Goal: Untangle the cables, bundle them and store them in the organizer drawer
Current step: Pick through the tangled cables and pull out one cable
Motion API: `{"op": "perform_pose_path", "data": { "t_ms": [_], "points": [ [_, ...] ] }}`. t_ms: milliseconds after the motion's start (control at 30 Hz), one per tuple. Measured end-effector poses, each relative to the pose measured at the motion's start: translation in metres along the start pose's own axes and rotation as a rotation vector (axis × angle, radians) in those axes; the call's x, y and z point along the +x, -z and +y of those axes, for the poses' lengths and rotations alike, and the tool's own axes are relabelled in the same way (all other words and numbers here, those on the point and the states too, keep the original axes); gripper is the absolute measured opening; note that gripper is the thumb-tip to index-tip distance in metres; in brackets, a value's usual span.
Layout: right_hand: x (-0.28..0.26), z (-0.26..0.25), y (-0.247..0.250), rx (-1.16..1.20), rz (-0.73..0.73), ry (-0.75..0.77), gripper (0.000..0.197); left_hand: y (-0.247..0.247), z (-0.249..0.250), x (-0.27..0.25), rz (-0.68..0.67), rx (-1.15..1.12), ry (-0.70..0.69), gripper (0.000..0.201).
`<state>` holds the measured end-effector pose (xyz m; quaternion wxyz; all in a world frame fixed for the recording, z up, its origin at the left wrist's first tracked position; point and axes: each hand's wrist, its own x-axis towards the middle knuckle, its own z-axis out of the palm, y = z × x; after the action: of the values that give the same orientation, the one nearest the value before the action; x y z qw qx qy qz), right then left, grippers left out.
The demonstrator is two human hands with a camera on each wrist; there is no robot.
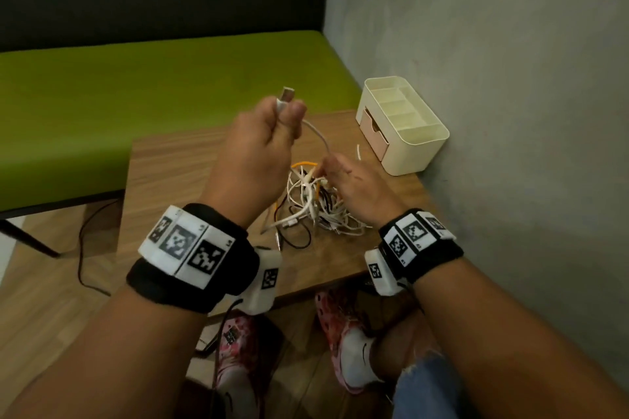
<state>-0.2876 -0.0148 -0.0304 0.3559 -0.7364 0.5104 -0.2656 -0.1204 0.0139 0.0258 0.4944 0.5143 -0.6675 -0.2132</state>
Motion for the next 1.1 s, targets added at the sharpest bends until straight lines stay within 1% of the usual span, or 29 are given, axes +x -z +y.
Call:
{"op": "perform_pose_path", "data": {
  "t_ms": [67,100,167,200,233,267,300,333,367,400,467,500,533,600,633,700,733,800,833,867,900,933,1000,1033,1100],
  "points": [
    [0.002,0.0,0.002,0.034,0.033,-0.057,0.046,0.007,-0.01,-0.004,-0.029,0.131,0.066,0.035],
    [0.002,-0.002,0.005,0.064,0.071,-0.068,0.039,0.01,-0.02,-0.008,-0.081,0.246,0.126,0.035],
    [0.005,-0.008,0.011,0.099,0.143,-0.033,0.03,0.013,-0.041,-0.017,-0.208,0.541,0.221,0.032],
    [0.007,-0.01,0.013,0.089,0.155,0.01,0.026,0.015,-0.048,-0.021,-0.232,0.68,0.238,0.031],
    [0.009,-0.012,0.014,0.048,0.144,0.062,0.023,0.017,-0.048,-0.023,-0.21,0.78,0.232,0.031],
    [0.011,-0.014,0.013,-0.023,0.118,0.118,0.022,0.02,-0.044,-0.024,-0.153,0.83,0.193,0.032],
    [0.012,-0.013,0.009,-0.103,0.091,0.168,0.023,0.021,-0.036,-0.024,-0.078,0.823,0.126,0.031],
    [0.014,-0.012,0.006,-0.156,0.076,0.215,0.023,0.021,-0.025,-0.022,-0.018,0.751,0.047,0.029],
    [0.015,-0.015,0.003,-0.164,0.079,0.256,0.021,0.019,-0.017,-0.021,0.008,0.646,-0.014,0.027],
    [0.015,-0.019,0.0,-0.141,0.093,0.296,0.019,0.015,-0.011,-0.018,-0.006,0.541,-0.029,0.026],
    [0.015,-0.029,0.0,-0.083,0.163,0.362,0.017,0.006,-0.01,-0.012,-0.117,0.401,0.06,0.029],
    [0.015,-0.032,0.002,-0.046,0.207,0.37,0.017,0.002,-0.012,-0.008,-0.149,0.349,0.102,0.034],
    [0.014,-0.033,0.005,0.009,0.24,0.356,0.015,-0.001,-0.013,-0.005,-0.153,0.31,0.118,0.037],
    [0.012,-0.031,0.01,0.135,0.266,0.292,0.009,-0.005,-0.007,0.0,-0.115,0.251,0.09,0.04],
    [0.01,-0.029,0.011,0.163,0.268,0.265,0.01,-0.006,-0.004,0.003,-0.087,0.199,0.071,0.041],
    [0.007,-0.022,0.009,0.17,0.22,0.2,0.016,-0.008,0.0,0.007,-0.024,0.057,0.05,0.042],
    [0.006,-0.018,0.007,0.164,0.174,0.157,0.02,-0.008,0.001,0.009,0.005,-0.051,0.06,0.043],
    [0.003,-0.009,0.003,0.127,0.077,0.085,0.028,-0.009,0.002,0.011,0.026,-0.348,0.151,0.043],
    [0.003,-0.004,0.002,0.127,0.057,0.052,0.03,-0.008,0.003,0.01,0.008,-0.483,0.206,0.044],
    [0.004,-0.001,0.002,0.162,0.072,0.017,0.029,-0.008,0.002,0.008,-0.018,-0.55,0.246,0.044],
    [0.005,-0.002,0.004,0.247,0.115,-0.021,0.027,-0.007,-0.001,0.007,-0.037,-0.505,0.272,0.044],
    [0.008,-0.005,0.006,0.372,0.184,-0.03,0.025,-0.007,-0.005,0.005,-0.052,-0.368,0.281,0.045],
    [0.014,-0.009,0.016,0.584,0.326,0.07,0.017,-0.004,-0.012,0.003,-0.074,0.043,0.261,0.044],
    [0.016,-0.012,0.022,0.589,0.362,0.128,0.015,-0.002,-0.012,0.002,-0.061,0.208,0.236,0.044],
    [0.016,-0.021,0.028,0.415,0.359,0.176,0.013,0.006,-0.004,-0.001,0.011,0.4,0.162,0.039]
  ]
}}
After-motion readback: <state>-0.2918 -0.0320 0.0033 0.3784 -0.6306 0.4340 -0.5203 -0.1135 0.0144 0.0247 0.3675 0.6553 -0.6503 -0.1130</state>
